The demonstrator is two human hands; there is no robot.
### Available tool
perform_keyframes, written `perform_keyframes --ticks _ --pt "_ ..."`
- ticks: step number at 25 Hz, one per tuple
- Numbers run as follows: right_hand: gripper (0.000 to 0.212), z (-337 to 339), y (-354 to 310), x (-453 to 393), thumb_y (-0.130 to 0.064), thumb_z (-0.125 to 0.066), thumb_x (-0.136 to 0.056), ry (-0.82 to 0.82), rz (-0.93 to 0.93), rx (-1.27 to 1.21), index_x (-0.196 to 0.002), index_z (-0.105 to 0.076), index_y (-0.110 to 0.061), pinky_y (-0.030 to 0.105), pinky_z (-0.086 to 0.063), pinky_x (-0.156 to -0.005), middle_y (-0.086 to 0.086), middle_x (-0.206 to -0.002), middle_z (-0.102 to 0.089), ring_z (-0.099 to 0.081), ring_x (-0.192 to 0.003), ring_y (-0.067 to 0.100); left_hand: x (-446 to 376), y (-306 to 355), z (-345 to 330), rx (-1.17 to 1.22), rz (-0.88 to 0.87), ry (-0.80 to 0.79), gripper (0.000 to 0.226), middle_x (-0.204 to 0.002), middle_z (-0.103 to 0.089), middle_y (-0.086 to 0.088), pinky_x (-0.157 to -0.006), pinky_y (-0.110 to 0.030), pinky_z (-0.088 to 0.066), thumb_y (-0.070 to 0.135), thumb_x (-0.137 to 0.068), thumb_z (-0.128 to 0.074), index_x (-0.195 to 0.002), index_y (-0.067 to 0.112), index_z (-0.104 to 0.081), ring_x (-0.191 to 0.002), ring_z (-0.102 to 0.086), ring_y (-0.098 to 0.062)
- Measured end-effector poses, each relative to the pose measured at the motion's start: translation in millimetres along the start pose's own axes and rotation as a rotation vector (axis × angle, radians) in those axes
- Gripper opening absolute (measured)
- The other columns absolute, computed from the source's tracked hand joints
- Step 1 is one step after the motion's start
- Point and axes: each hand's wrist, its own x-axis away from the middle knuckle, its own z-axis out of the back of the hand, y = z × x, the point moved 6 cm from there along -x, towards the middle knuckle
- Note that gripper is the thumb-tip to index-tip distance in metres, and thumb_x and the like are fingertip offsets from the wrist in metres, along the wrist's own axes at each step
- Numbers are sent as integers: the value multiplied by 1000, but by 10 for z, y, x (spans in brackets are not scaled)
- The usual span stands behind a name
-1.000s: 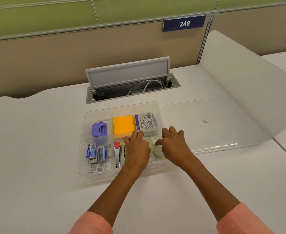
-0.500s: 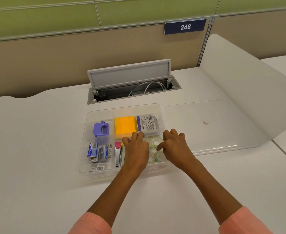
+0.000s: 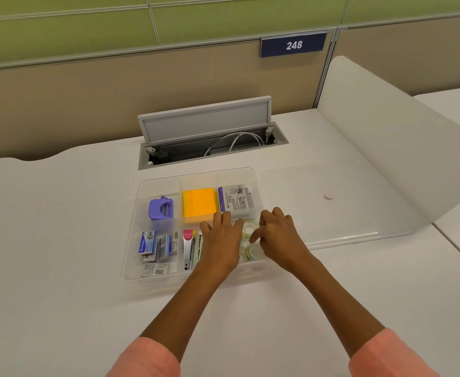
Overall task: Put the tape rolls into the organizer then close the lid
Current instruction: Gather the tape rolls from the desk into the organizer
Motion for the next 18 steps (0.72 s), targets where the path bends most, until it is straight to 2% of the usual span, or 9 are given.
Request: perform_keyframes --ticks 6,8,10,11,13,16,18 --pt "27 1 -1 13 1 -76 -69 25 27 -24 -90 -74 -16 39 -44 -61 12 -81 -62 -52 -79 31 20 -32 20 74 3 2 61 -146 -32 -7 -106 -42 -26 25 -85 -63 -138 23 -34 -134 -24 -26" --pt "27 88 17 41 0 -69 -75 102 15 -190 -96 -71 -17 33 -45 -69 10 -89 -60 -51 -86 25 63 -57 61 189 1 55 49 -143 -37 -4 -106 -39 -26 29 -89 -56 -135 24 -40 -132 -27 -23" --pt "29 234 123 91 -2 -64 -79 230 -76 -388 -103 -68 -18 21 -42 -73 7 -95 -55 -50 -89 18 153 -118 95 334 -19 162 39 -135 -45 -1 -101 -36 -28 37 -91 -50 -128 25 -49 -127 -33 -19" --pt "30 303 208 130 -2 -63 -79 304 -135 -424 -105 -66 -18 21 -43 -72 7 -95 -54 -51 -87 17 212 -152 94 405 -27 198 39 -132 -48 0 -99 -36 -28 42 -91 -48 -125 25 -53 -125 -35 -18" --pt "34 353 421 233 3 -60 -78 371 -269 -402 -105 -64 -17 29 -47 -71 6 -92 -54 -54 -82 18 325 -202 50 484 -36 193 48 -131 -49 2 -101 -36 -27 56 -86 -44 -122 27 -55 -126 -36 -16" --pt "31 249 666 411 0 -60 -79 221 -424 -289 -105 -62 -18 42 -47 -80 2 -90 -55 -55 -87 21 389 -192 -7 416 -59 137 67 -139 -43 3 -108 -40 -22 69 -74 -36 -127 30 -51 -132 -30 -16" --pt "26 134 720 514 -17 -66 -80 24 -453 -176 -106 -62 -18 41 -42 -83 5 -95 -60 -55 -96 25 385 -173 3 391 -60 128 72 -141 -41 2 -109 -43 -22 72 -71 -35 -129 30 -49 -133 -29 -17"
